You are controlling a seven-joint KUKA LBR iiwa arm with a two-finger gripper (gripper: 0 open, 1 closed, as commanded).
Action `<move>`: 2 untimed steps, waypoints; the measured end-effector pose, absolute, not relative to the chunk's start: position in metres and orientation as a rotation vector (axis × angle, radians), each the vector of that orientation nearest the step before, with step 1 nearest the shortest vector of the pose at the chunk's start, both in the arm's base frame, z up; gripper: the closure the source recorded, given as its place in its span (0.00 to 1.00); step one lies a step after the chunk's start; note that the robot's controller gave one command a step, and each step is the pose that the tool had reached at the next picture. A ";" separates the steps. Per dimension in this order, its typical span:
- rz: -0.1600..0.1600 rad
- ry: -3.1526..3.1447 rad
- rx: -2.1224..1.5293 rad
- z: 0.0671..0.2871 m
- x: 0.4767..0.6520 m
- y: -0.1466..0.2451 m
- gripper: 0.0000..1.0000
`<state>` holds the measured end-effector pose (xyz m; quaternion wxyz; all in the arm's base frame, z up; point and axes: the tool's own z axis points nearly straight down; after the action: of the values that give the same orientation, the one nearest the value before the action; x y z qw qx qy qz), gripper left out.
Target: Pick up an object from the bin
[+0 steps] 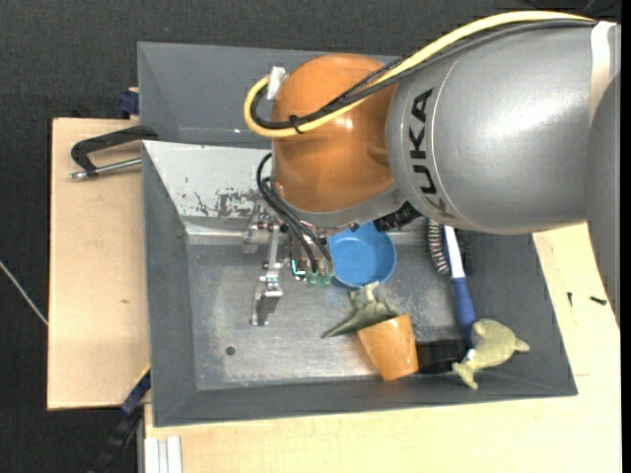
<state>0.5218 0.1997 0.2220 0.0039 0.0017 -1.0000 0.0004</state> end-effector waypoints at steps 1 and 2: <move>-0.005 -3.141 0.173 0.071 0.497 0.202 0.00; -0.008 -3.146 0.172 0.074 0.499 0.202 1.00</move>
Offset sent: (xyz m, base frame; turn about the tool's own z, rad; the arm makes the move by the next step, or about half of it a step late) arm -0.0256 0.0006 -0.1520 -0.1064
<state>0.4992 0.2023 0.0738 -0.0045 0.0546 -0.9985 -0.0026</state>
